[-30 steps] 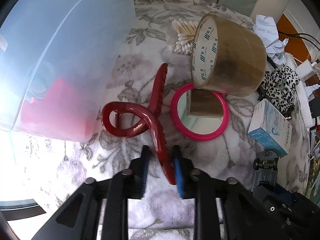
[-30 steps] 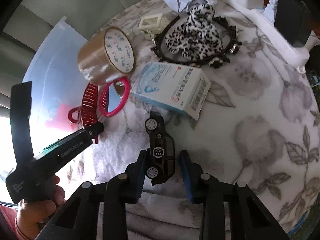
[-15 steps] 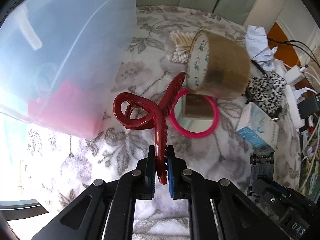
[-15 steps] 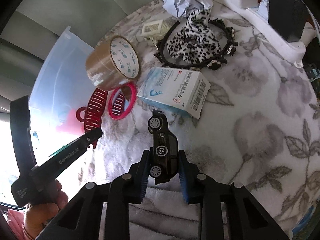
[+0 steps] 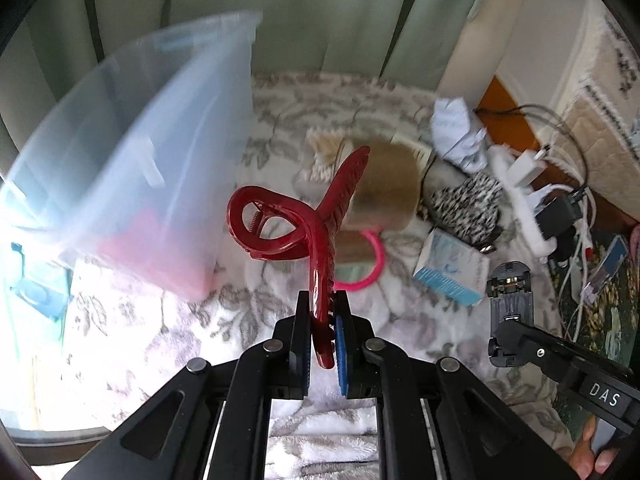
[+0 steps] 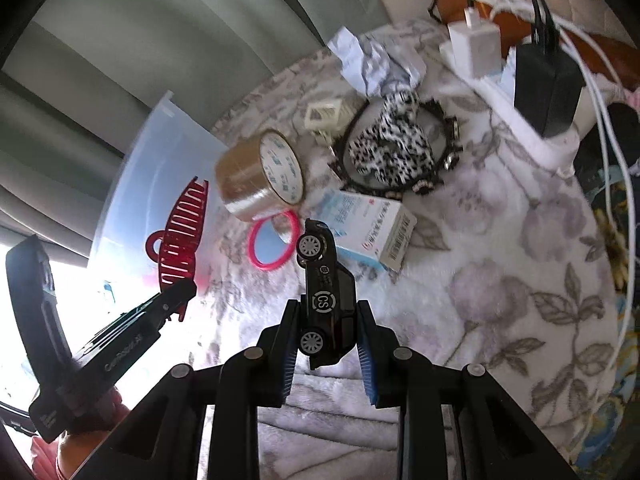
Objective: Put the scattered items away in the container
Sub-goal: 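Carry the red claw clip and black toy car over the clear box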
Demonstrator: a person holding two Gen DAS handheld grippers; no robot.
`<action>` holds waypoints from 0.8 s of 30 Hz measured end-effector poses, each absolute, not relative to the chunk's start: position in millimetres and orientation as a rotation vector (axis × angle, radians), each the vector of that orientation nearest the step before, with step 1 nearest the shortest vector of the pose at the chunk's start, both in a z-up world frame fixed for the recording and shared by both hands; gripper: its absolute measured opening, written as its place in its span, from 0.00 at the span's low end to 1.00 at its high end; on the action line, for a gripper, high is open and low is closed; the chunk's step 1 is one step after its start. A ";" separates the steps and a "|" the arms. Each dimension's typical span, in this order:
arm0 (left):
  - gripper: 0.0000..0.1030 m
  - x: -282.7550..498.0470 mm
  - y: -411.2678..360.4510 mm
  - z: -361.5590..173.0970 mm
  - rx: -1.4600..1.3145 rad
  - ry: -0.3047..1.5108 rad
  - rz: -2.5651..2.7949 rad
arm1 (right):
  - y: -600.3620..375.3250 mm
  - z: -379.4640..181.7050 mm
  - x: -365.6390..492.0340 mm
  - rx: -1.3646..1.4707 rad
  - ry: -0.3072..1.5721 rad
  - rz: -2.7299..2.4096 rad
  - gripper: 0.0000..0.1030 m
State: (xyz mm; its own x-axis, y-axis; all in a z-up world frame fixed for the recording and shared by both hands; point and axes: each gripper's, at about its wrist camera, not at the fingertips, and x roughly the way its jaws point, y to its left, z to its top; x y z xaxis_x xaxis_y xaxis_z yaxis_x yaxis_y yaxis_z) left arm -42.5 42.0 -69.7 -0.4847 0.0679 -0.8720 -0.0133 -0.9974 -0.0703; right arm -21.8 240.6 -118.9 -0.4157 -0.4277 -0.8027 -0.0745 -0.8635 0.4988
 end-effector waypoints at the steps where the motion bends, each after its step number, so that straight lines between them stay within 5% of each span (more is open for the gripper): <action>1: 0.10 -43.1 41.4 -65.6 -1.541 -0.081 2.673 | 238.6 -115.3 -21.5 1.546 -0.692 -2.381 0.28; 24: 0.10 -34.7 -36.4 10.8 -1.111 -0.275 2.767 | 155.3 2.4 -30.2 1.288 -0.340 -2.504 0.28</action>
State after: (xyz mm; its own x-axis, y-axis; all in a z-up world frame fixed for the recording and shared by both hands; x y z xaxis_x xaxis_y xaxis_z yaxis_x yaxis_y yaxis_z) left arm -34.7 -36.4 10.8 -0.7153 0.2037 -0.6684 -0.0683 -0.9724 -0.2233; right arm -30.2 155.3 2.4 -0.5510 -0.3718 -0.7471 0.1593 -0.9257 0.3432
